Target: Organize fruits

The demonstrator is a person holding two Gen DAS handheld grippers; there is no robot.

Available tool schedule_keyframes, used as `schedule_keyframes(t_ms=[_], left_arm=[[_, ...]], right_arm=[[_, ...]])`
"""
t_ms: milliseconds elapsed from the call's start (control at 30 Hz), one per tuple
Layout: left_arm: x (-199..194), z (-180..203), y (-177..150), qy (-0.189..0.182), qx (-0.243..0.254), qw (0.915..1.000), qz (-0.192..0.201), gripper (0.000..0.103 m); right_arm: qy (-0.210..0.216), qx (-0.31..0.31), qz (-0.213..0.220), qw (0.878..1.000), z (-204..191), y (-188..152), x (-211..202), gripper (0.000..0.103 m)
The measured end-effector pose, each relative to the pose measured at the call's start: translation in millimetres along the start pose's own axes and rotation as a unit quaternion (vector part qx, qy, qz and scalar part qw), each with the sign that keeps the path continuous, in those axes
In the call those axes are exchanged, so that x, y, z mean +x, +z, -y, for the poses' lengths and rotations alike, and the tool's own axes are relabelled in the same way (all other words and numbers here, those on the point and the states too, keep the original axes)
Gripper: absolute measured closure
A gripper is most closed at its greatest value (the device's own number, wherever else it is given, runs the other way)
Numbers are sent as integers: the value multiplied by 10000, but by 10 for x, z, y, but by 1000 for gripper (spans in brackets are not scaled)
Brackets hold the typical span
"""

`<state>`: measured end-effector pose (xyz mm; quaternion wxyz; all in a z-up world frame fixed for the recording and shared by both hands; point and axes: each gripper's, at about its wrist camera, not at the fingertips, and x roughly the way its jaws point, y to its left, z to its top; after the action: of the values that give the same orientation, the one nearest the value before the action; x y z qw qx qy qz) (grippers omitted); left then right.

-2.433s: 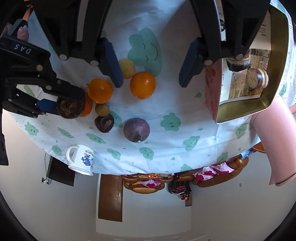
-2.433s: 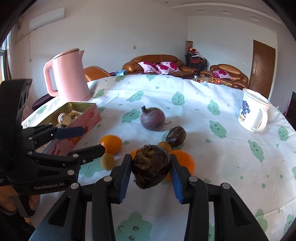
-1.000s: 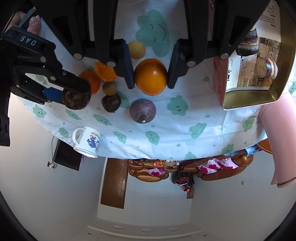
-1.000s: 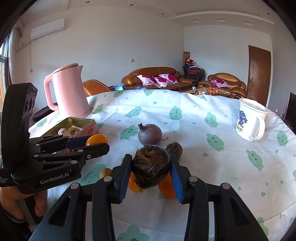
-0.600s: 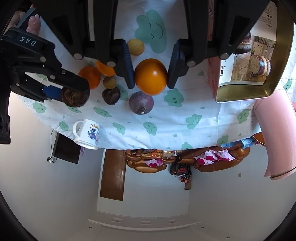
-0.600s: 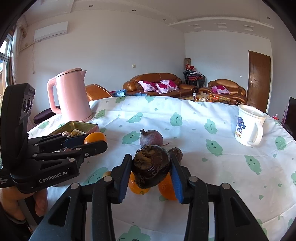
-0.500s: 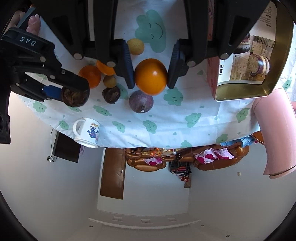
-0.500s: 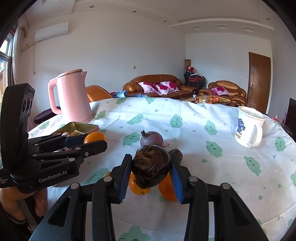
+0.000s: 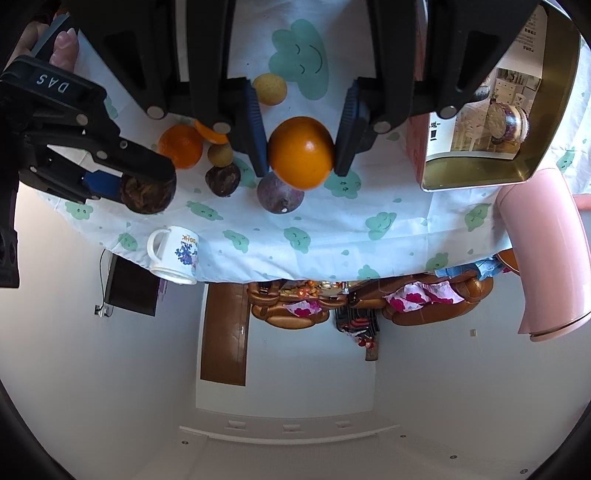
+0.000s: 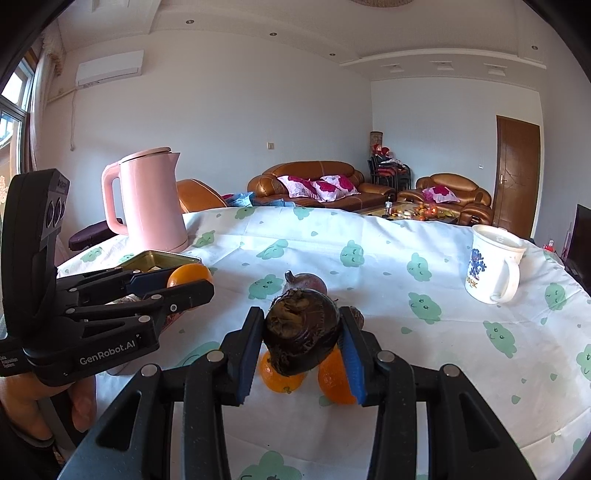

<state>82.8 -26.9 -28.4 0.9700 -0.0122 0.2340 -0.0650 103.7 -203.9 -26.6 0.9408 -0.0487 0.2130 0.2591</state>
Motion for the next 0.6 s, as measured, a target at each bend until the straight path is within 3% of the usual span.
schedule_keyframes(t_ms=[600], left_arm=[[-113, 19, -24, 96, 38, 9996, 252, 66]], right_arm=[[2, -108, 328, 9994, -36, -6, -138, 61]])
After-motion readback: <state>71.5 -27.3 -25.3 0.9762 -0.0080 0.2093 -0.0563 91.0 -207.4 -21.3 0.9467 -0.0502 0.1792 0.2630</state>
